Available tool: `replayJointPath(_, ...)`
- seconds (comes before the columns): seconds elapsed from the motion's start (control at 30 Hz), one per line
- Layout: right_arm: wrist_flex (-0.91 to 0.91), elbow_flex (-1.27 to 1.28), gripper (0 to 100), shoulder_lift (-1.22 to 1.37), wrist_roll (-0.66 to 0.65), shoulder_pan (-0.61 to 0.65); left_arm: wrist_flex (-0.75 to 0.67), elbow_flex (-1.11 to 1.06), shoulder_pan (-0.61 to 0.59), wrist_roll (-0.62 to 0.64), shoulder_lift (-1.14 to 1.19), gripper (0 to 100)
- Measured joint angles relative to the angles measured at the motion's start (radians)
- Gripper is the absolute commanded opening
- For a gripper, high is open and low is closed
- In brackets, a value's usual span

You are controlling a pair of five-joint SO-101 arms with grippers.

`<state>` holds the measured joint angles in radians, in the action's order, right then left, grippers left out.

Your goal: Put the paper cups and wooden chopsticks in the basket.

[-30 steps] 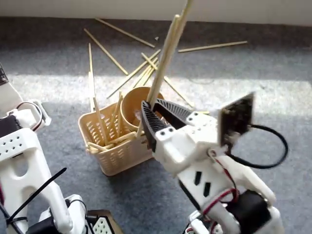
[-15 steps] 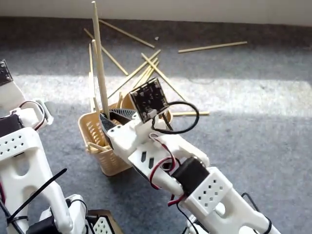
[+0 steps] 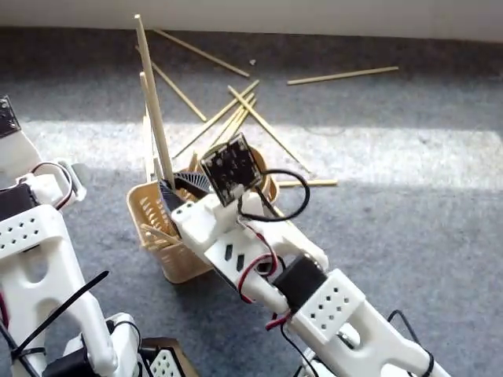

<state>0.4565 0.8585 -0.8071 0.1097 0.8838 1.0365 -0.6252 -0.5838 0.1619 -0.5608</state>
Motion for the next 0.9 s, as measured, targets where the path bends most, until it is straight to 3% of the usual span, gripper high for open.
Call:
replayJointPath(0.17,-0.002,0.029,14.0,-0.002,-0.061,0.012,0.0,0.0,0.0,0.0,0.0,27)
replayJointPath(0.6,0.167,-0.074,14.6,0.0,-0.091,0.017,0.0,0.0,0.0,-0.002,0.0,28)
replayJointPath(0.77,0.362,-0.23,14.6,0.014,-0.17,-0.012,0.0,0.0,0.0,-0.002,0.0,28)
replayJointPath(0.9,0.591,-0.44,14.6,0.015,-0.18,-0.158,0.0,0.006,0.0,-0.011,0.0,27)
